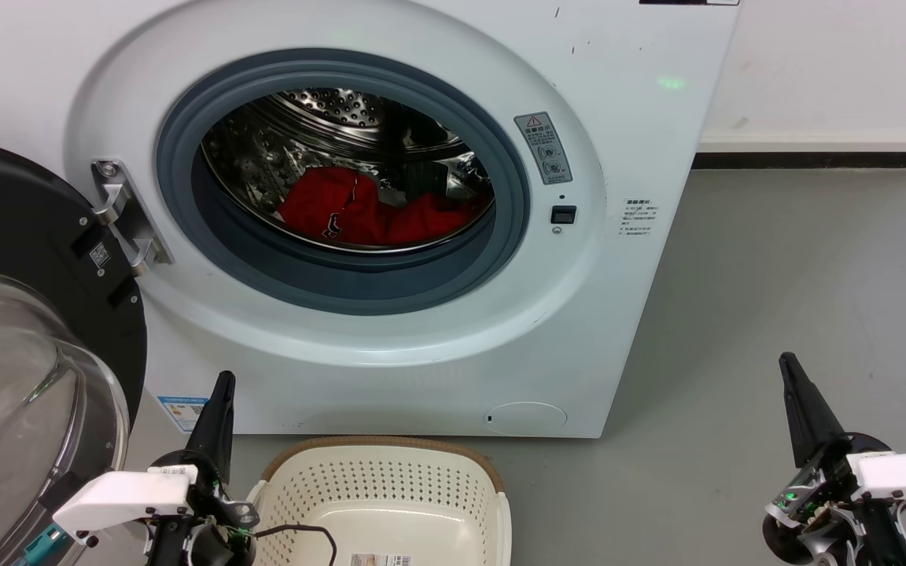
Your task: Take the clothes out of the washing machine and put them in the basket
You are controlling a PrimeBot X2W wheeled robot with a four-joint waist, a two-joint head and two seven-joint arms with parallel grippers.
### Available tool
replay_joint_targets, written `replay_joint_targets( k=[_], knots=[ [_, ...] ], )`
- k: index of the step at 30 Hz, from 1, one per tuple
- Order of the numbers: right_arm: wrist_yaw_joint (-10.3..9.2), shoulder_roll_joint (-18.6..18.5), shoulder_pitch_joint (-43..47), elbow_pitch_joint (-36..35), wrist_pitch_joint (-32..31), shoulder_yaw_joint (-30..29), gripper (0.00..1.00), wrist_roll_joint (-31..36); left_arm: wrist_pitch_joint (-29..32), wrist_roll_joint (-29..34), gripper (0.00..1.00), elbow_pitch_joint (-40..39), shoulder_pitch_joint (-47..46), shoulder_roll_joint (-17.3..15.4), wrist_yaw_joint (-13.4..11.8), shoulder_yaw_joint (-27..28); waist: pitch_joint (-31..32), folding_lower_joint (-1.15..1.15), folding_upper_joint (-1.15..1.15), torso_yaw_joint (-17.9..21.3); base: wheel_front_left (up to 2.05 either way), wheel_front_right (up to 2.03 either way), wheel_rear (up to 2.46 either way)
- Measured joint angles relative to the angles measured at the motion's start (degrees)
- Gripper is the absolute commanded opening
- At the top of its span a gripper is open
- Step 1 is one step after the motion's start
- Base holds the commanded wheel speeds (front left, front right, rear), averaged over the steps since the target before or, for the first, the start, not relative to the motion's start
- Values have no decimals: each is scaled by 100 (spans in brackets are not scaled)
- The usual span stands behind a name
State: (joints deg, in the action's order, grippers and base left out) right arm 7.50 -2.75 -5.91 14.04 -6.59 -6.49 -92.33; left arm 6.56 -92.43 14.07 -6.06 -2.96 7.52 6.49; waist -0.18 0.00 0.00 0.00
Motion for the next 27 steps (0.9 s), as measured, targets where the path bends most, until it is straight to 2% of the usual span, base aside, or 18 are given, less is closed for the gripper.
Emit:
replay_joint_targets(
  k=[27],
  knots=[
    [0,0,0,0,0,0,0,0,0,0,0,0,0,0,0,0,0,0,0,0,0,0,0]
  ],
)
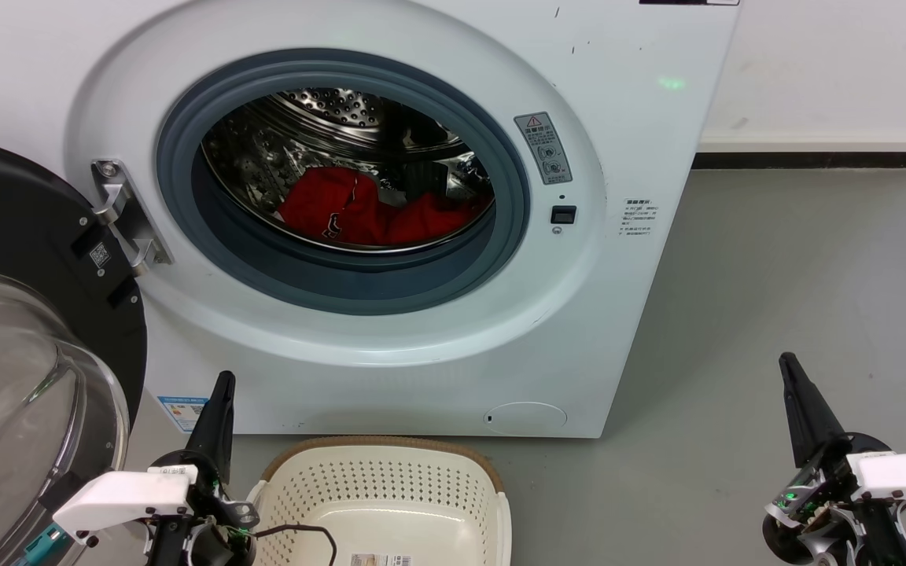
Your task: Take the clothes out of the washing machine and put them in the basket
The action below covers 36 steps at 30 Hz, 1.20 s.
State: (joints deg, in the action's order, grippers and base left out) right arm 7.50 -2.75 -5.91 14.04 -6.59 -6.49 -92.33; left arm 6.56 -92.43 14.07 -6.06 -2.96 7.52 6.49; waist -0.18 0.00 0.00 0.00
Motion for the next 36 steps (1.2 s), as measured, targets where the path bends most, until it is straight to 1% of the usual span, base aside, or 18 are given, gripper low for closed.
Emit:
replay_joint_targets(
  k=[5,6,11,18,22,28,36],
  knots=[
    [0,0,0,0,0,0,0,0,0,0,0,0,0,0,0,0,0,0,0,0,0,0,0],
    [0,5,18,33,0,1,100,2,-1,0,100,38,17,2,-1,-7,0,0,0,0,0,0,0],
    [-1,32,259,231,30,20,100,2,-29,1,100,250,263,24,-4,-41,-4,0,0,1,0,0,0],
    [-1,36,271,197,230,83,100,73,-231,54,100,141,288,24,-4,-74,-10,0,0,5,0,0,0],
    [-1,36,272,192,334,87,100,266,-333,171,100,119,316,24,-4,-60,-13,0,0,9,0,0,0],
    [-1,36,272,234,487,79,100,798,-485,534,100,123,335,24,-4,64,-15,0,0,17,0,0,0],
    [-1,34,264,87,675,-140,100,2022,-681,1323,100,79,335,23,-4,363,-22,0,0,22,0,0,0]
  ],
)
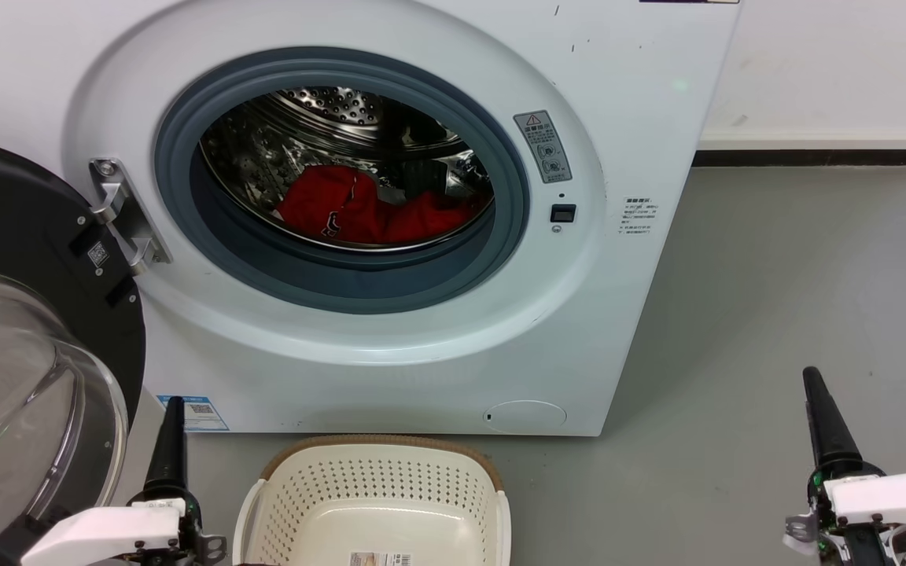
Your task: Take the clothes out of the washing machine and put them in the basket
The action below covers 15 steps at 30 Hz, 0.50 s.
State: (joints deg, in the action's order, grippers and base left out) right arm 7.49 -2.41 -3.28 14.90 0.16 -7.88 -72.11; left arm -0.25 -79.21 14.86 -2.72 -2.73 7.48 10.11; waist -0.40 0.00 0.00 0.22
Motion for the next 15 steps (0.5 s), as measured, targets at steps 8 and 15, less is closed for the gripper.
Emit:
replay_joint_targets(
  k=[8,15],
  knots=[
    [0,-1,-4,-611,176,123,100,1753,-170,876,100,-358,-1,2,-59,157,-20,0,0,-1,0,0,0],
    [0,-2,-4,-1026,316,292,100,3061,-312,1512,100,-757,4,0,-146,140,-37,0,0,-3,0,0,0]
  ],
)
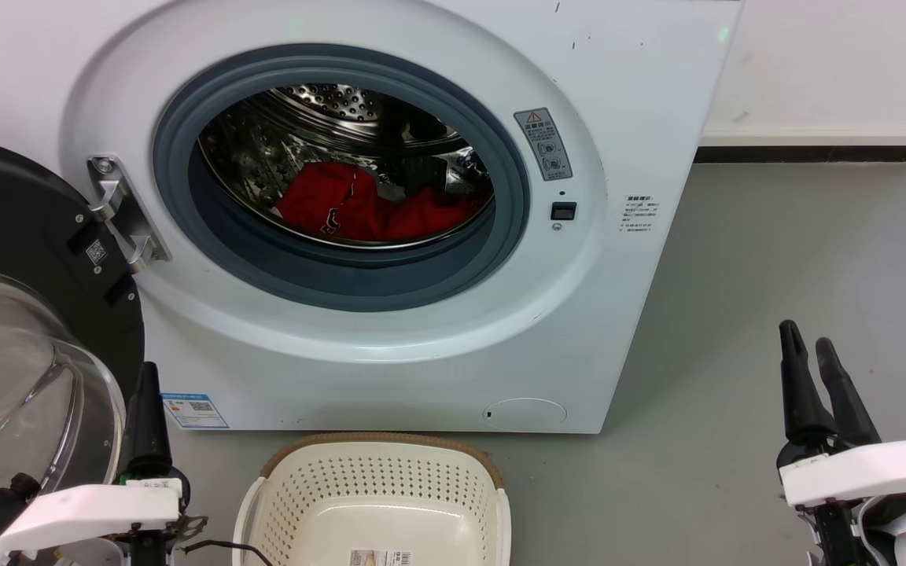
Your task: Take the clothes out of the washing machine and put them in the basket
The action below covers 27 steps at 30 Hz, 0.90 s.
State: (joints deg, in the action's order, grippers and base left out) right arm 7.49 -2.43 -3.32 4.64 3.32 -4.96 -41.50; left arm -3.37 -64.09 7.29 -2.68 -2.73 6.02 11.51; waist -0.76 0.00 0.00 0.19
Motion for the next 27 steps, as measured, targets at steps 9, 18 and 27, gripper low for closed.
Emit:
replay_joint_targets(
  k=[9,18,27],
  knots=[
    [0,-1,1,-327,174,145,100,1128,-169,694,100,-280,130,0,-23,-137,-9,0,0,-7,0,0,0],
    [0,-7,6,-467,324,276,100,2116,-323,1959,100,-733,239,-1,-188,-497,-30,0,0,0,0,0,0],
    [0,-9,13,-587,467,367,100,2817,-459,2953,100,-933,274,-3,-458,-844,-51,0,0,15,0,0,0]
  ],
)
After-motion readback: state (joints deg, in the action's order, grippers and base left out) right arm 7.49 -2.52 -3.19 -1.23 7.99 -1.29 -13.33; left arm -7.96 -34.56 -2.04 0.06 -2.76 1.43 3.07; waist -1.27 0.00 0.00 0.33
